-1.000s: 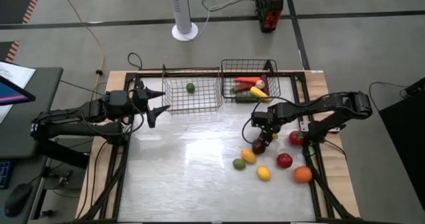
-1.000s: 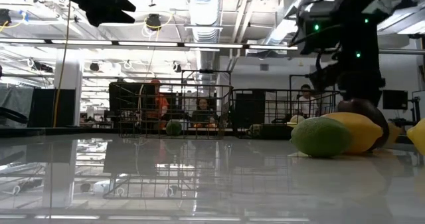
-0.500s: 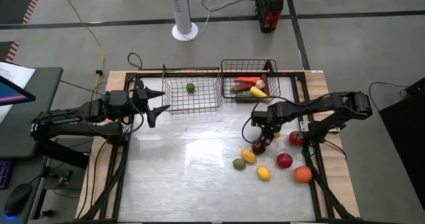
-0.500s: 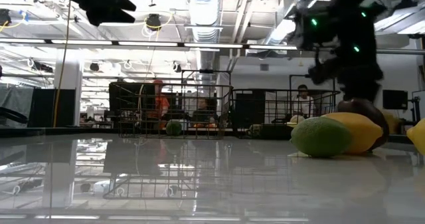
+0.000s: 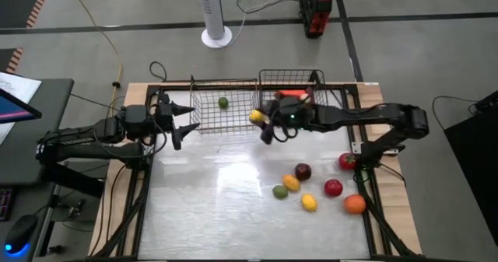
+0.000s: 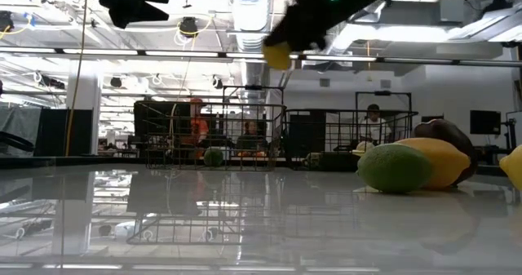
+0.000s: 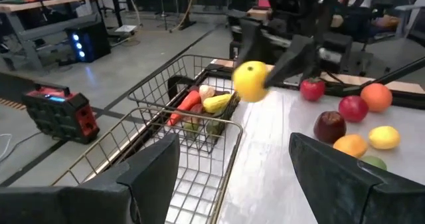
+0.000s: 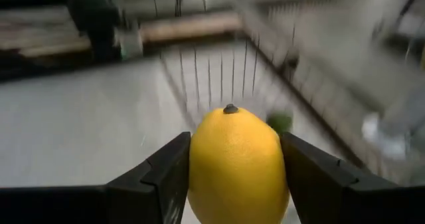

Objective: Sort produce into baskets
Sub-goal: Put the lemon into the left wire basket, then put the apple into the left wire basket

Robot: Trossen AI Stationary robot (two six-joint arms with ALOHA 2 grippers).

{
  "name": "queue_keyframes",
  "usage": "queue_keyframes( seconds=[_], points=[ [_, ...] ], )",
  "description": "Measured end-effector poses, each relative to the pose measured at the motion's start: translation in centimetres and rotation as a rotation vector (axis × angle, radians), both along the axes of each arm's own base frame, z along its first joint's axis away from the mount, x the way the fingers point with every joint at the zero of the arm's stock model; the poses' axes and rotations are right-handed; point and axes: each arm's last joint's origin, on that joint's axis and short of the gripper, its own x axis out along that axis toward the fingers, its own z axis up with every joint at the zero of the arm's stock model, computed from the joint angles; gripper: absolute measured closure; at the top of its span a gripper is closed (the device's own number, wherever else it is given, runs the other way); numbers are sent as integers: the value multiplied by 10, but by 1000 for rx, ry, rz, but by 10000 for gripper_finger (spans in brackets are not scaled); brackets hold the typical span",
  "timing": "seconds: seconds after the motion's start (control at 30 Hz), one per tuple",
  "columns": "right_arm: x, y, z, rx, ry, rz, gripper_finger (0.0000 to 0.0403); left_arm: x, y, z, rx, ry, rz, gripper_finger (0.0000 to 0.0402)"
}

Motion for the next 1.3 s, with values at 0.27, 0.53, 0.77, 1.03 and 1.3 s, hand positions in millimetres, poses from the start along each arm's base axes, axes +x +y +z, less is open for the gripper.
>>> queue_keyframes(
  seconds=[0.27, 0.53, 0.77, 1.03, 1.3],
  points=[
    [48, -30, -18, -132, -4, 45, 127, 0, 0, 0, 0, -2, 0, 129],
    [52, -36, 3, 30, 295, 61, 68, 0, 1, 0, 24, 6, 29, 129],
    [16, 37, 5, 180, 534, 119, 76, -1, 1, 0, 55, 19, 34, 129],
    [-41, 109, -28, 366, 789, 22, 78, -1, 1, 0, 51, 19, 34, 129],
    [-68, 120, -50, 376, 841, -44, 61, 0, 1, 0, 42, 20, 28, 129]
  ],
)
